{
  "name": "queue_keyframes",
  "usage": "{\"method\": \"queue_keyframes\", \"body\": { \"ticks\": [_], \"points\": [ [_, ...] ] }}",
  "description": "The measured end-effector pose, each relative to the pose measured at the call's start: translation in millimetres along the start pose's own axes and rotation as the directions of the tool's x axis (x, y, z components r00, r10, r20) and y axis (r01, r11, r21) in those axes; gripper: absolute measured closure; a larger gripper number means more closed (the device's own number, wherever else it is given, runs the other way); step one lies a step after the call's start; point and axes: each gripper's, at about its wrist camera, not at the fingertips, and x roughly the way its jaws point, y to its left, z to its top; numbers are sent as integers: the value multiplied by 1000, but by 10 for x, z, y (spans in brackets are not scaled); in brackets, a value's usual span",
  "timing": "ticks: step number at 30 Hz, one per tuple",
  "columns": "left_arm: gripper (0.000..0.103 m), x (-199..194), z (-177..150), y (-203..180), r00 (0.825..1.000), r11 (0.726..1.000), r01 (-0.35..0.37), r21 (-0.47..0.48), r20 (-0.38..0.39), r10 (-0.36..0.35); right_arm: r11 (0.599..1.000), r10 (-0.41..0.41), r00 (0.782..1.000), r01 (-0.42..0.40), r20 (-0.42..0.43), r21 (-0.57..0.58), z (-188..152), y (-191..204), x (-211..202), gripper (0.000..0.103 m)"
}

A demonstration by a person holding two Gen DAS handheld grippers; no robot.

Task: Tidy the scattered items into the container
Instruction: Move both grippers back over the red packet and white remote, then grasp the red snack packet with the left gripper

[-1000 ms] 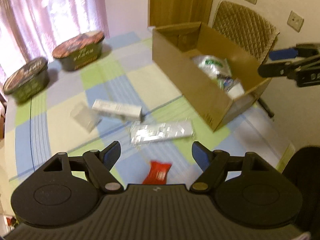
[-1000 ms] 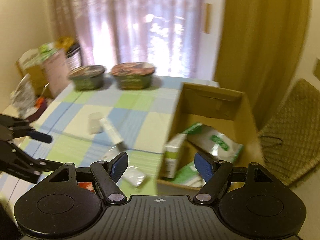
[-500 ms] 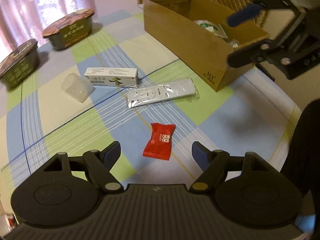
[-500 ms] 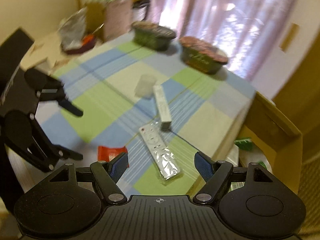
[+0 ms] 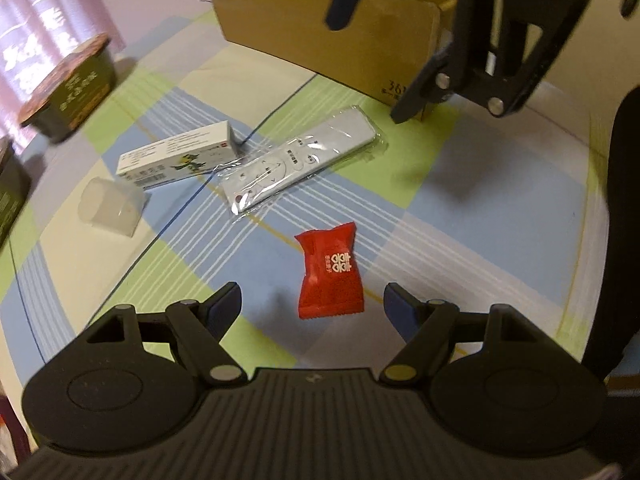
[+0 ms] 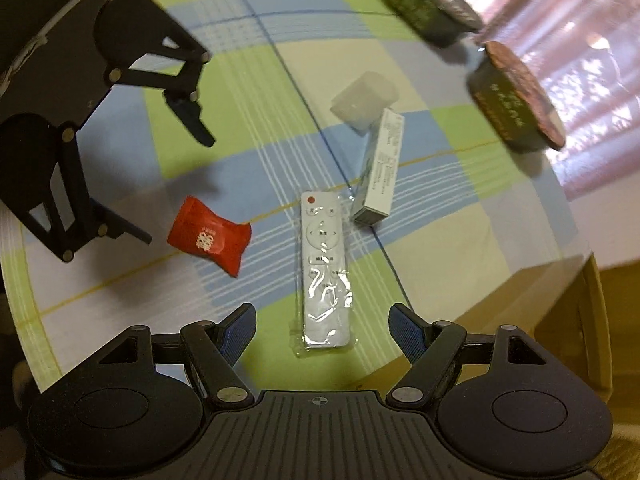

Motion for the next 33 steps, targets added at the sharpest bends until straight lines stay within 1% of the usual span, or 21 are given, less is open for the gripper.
{"method": "queue_keyframes", "body": {
  "ticks": [10, 19, 22, 27, 30, 33],
  "points": [
    [32, 255, 67, -3, 1000, 998, 8, 61, -25, -6, 988, 68, 997, -74, -48, -136, 103, -122, 277, 24],
    [36, 407, 131, 74, 999, 999, 33, 22, -2, -33, 974, 129, 988, -142, -82, -177, 238, -221, 486, 24],
    [37, 456, 145, 100, 999, 999, 52, 2, 6, -52, 972, 141, 985, -157, -96, -178, 249, -232, 549, 24],
    [39, 514, 163, 105, 998, 998, 70, -4, 5, -70, 968, 154, 981, -173, -115, -183, 255, -246, 624, 24],
    [44, 552, 156, 104, 997, 997, 79, -7, -5, -79, 969, 156, 980, -176, -121, -175, 261, -264, 652, 24],
    [47, 575, 141, 131, 996, 995, 89, -33, -10, -90, 969, 163, 978, -184, -129, -166, 263, -280, 687, 24]
  ]
}}
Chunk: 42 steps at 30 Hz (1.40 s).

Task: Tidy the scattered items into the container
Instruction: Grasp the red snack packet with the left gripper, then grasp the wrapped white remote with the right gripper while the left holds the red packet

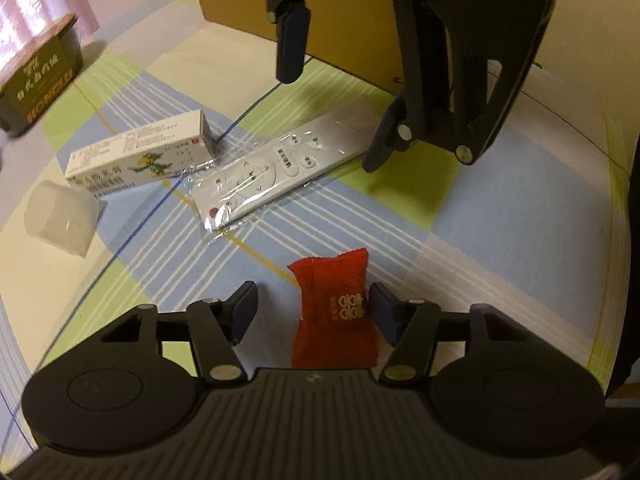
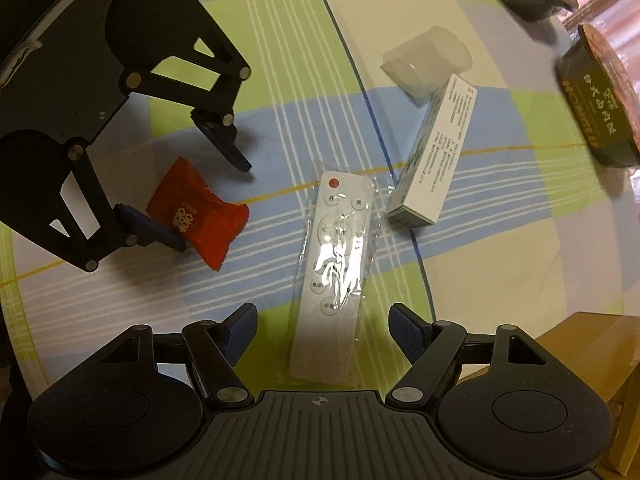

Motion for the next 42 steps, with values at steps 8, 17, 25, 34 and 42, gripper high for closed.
{"method": "queue_keyframes", "body": {
  "ticks": [8, 17, 25, 34, 42],
  "points": [
    [73, -57, -58, 6, 999, 1000, -10, 24, -40, 11, 999, 29, 999, -29, -15, 13, 13, -42, 78, 24],
    [74, -325, -348, 170, 998, 999, -33, -23, -60, 31, 999, 36, 998, -37, -60, -8, 153, -100, 246, 24],
    [69, -356, -457, 217, 998, 998, -47, -36, -44, 46, 999, 43, 993, -44, -112, -9, 281, -131, 402, 45],
    [69, -280, -420, 214, 998, 998, -56, -34, -38, 54, 997, 75, 988, -71, -137, 37, 300, -119, 402, 60],
    [73, -319, -458, 85, 997, 997, -57, -50, -58, 54, 998, 39, 992, -34, -119, 47, 239, 246, 205, 61]
  ]
}}
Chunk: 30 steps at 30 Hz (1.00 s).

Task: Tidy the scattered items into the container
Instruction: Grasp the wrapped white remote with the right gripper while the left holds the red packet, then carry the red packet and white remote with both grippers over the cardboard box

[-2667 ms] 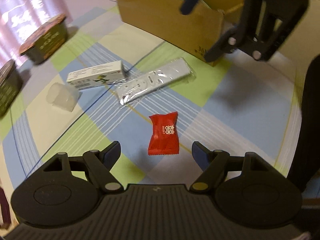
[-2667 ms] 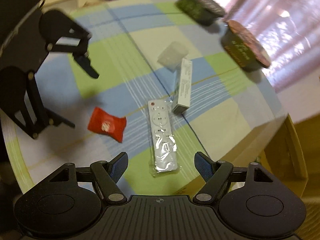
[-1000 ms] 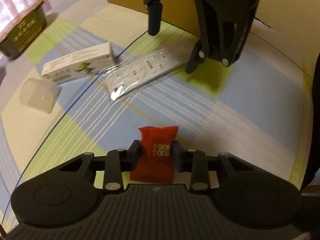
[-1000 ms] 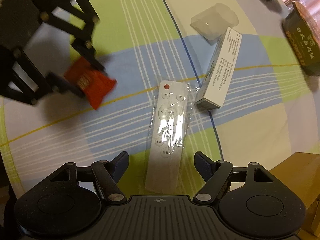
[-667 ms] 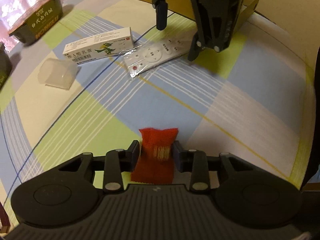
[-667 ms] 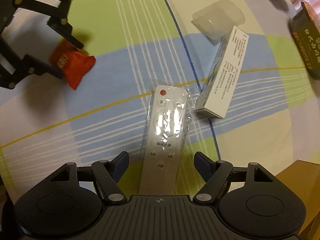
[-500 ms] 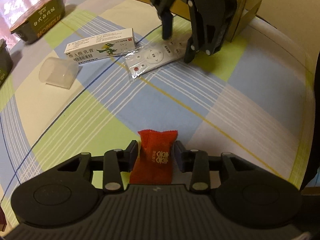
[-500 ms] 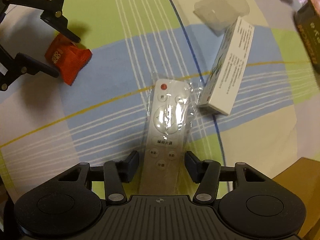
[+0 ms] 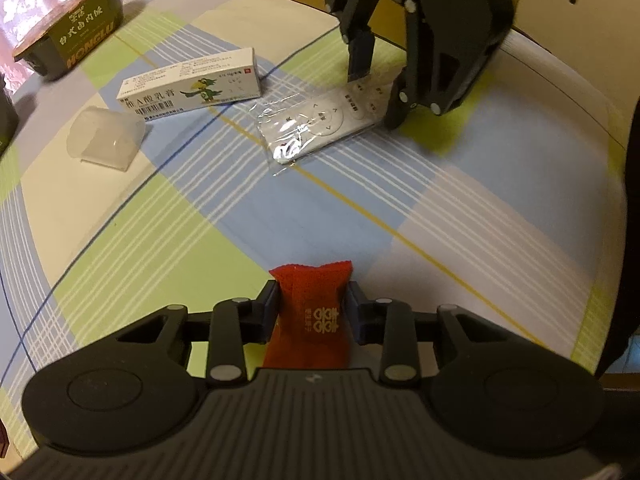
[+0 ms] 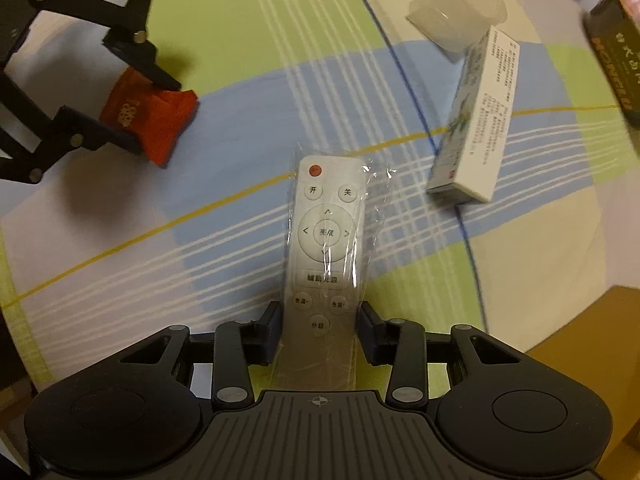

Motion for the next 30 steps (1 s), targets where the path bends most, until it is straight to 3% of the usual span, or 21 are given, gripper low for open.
{"method": "queue_keyframes", "body": {
  "ticks": [10, 15, 21, 25, 30],
  "points": [
    [73, -167, -195, -270, 999, 998, 34, -58, -12, -34, 979, 74, 994, -88, 78, 183, -437, 734, -186, 61],
    [73, -217, -263, -357, 999, 995, 44, -91, -22, -47, 936, 76, 991, -109, 109, 336, -672, 1002, -213, 61],
    [73, -233, -329, -446, 999, 992, 38, -116, -34, -42, 886, 83, 984, -145, 158, 440, -846, 1254, -251, 61],
    [73, -237, -353, -451, 998, 987, 50, -154, -29, -55, 834, 70, 976, -172, 208, 524, -910, 1362, -287, 61],
    [73, -241, -360, -442, 998, 981, 60, -183, -23, -65, 717, 46, 956, -233, 289, 657, -966, 1431, -278, 61]
  ]
}}
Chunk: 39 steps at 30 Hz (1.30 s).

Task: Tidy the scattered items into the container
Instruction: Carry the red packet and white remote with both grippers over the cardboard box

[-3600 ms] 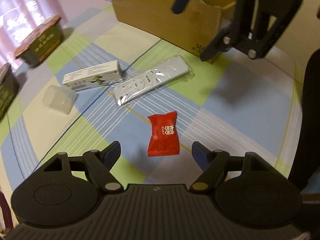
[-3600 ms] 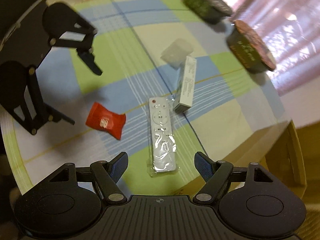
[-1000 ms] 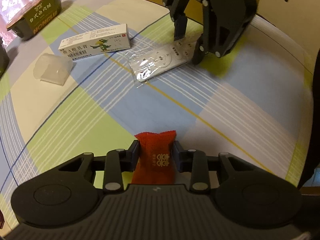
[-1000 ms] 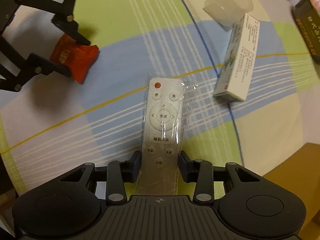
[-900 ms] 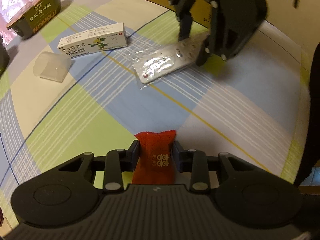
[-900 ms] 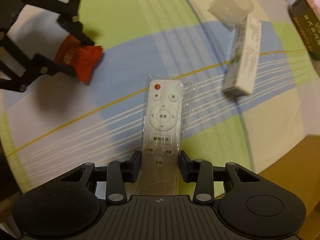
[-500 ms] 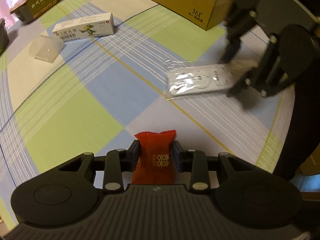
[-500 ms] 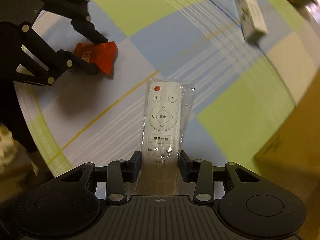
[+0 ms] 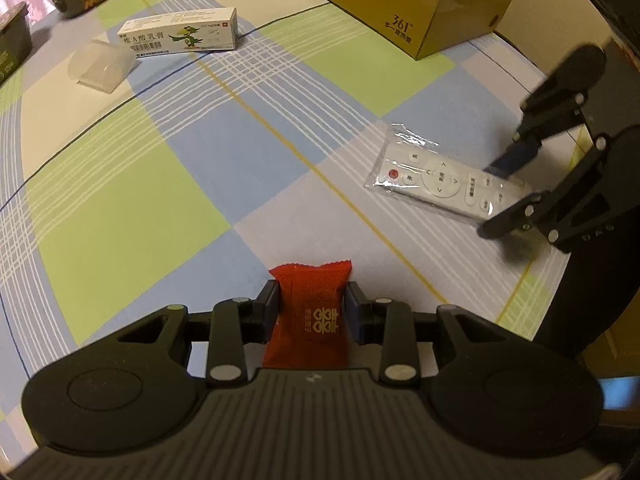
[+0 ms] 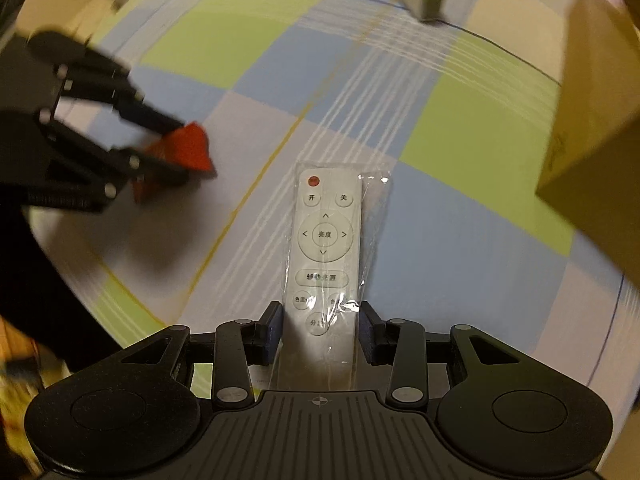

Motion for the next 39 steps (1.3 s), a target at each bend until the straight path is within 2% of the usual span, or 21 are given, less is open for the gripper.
{"method": "queue_keyframes", "body": {
  "ticks": [2, 5, 12, 17, 23, 33, 39],
  "points": [
    [73, 10, -10, -8, 1000, 1000, 1, 4, -7, -1, 999, -2, 1000, 1, 27, 44, 47, 5, 34, 61],
    [73, 40, -18, -20, 1000, 1000, 1, 21, -30, -1, 997, -8, 999, 4, 48, 80, 53, -201, 78, 61],
    [72, 85, -1, -102, 995, 993, -39, 108, -89, 49, 997, -46, 996, 42, 71, 66, -17, -248, 86, 60],
    [71, 99, 5, -114, 993, 992, -50, 119, -102, 63, 995, -68, 994, 62, 83, 73, -46, -222, 75, 60],
    [76, 42, 5, -107, 994, 996, -45, 79, -93, 53, 984, -88, 988, 68, 124, 162, -71, -192, 65, 62],
    [76, -226, 4, -196, 998, 998, -57, -4, -16, 57, 967, -83, 972, 25, 222, 252, -164, -139, -270, 63],
    [76, -376, 29, -231, 999, 996, -32, -79, 40, 36, 956, -98, 966, 24, 240, 291, -244, -164, -365, 63]
  ]
}}
